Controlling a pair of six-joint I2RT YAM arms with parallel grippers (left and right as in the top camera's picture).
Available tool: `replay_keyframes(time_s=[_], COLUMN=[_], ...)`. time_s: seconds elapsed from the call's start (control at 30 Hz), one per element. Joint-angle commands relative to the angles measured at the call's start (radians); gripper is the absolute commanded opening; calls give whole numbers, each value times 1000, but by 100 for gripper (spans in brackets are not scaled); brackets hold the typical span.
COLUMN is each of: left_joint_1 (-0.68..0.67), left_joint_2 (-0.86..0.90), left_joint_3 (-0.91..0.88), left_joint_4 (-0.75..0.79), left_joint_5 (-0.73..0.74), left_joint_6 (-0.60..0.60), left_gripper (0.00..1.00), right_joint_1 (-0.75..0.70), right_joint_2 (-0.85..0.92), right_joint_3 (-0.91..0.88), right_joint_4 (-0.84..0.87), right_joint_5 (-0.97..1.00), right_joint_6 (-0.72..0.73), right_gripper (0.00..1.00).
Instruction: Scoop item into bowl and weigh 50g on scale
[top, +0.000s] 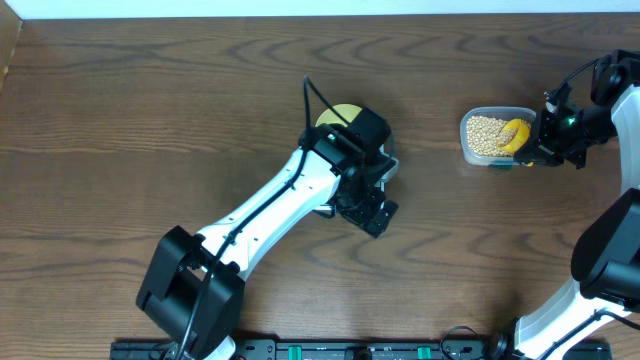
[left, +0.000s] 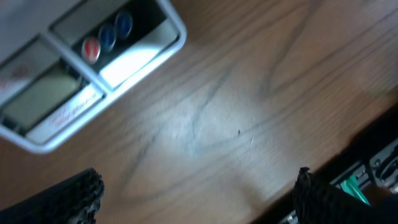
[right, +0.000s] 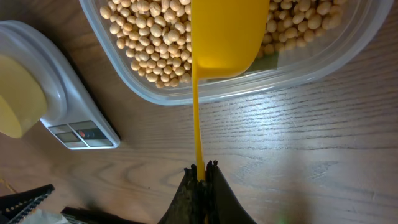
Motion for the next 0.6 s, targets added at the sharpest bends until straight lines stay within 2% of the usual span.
replay_keyframes(time_s=[0.0,0.2,0.57], left_joint_1=[-7,-7,-7], left_joint_2=[7,9,13], left_joint_3=[-5,-14,-112], left_joint_4=[35,147,247], left_joint_5=[18,13,5], left_joint_6=[27,29,96], left_gripper=[99,100,100], right_joint_1=[3,3,3], right_joint_2=[8,8,8], right_joint_3=[20,20,20], right_joint_4=[2,2,2], right_joint_5=[0,0,1], right_joint_6=[11,10,10], right_gripper=[1,1,1])
